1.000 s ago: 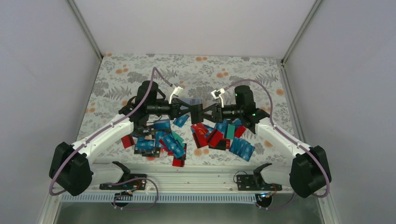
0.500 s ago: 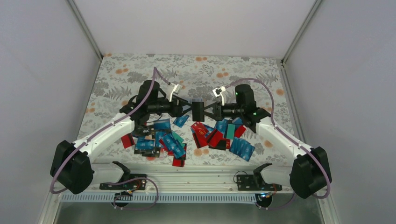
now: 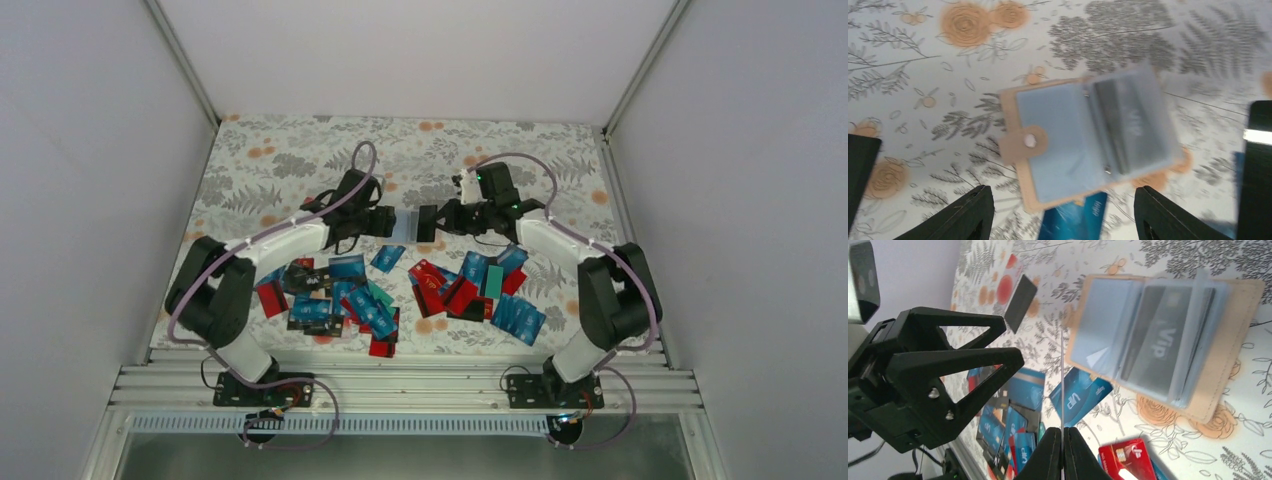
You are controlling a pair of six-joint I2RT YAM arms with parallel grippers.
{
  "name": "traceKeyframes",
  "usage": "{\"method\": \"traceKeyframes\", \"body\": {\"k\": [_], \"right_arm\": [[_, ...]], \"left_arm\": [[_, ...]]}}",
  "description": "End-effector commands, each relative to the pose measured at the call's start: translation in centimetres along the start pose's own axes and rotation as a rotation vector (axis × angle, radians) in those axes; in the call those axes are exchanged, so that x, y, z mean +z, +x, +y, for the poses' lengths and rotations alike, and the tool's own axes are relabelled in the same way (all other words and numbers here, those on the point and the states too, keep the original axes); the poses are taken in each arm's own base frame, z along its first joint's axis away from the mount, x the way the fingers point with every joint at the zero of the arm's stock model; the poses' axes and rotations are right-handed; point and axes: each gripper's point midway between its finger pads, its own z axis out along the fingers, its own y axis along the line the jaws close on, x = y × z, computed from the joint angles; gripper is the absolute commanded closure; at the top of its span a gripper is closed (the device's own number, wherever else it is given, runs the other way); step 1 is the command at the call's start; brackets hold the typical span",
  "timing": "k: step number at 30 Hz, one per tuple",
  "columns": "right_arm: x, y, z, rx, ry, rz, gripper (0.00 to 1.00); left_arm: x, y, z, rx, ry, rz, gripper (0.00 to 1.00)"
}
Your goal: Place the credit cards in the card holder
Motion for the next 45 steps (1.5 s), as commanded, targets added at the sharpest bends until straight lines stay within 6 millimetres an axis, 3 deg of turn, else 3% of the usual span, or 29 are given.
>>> {"method": "traceKeyframes", "body": {"k": [1,11,19,23,45], "right_arm": [[0.6,-2.6,-0.6,0.050,0.048,-0.035,0.96],[3.3,-4.3,-2.4,0.085,0.072,-0.009,0.96],[6.1,-5.3,-3.7,0.099,0.059,0.018,0.96],[7.7,-5.4,-4.6,0.112,0.053,0.038,0.96],[10.2,-4.2,-7.7,0.175,0.089,0.069,0.95]], "left_arm": [[2.1,-0.2,2.8,-0.017,-0.189,0.034,0.32],[6.8,0.8,4.5,-0.020,-0.305,0.120,0.40],[7.6,1.1,5.3,-0.013,-0.343,0.117,0.77],[7.8,1.2,5.2,-0.014,-0.331,0.120,0.88],[8.9,3.8,5.2,-0.044,-0.283,0.174,0.95]]}}
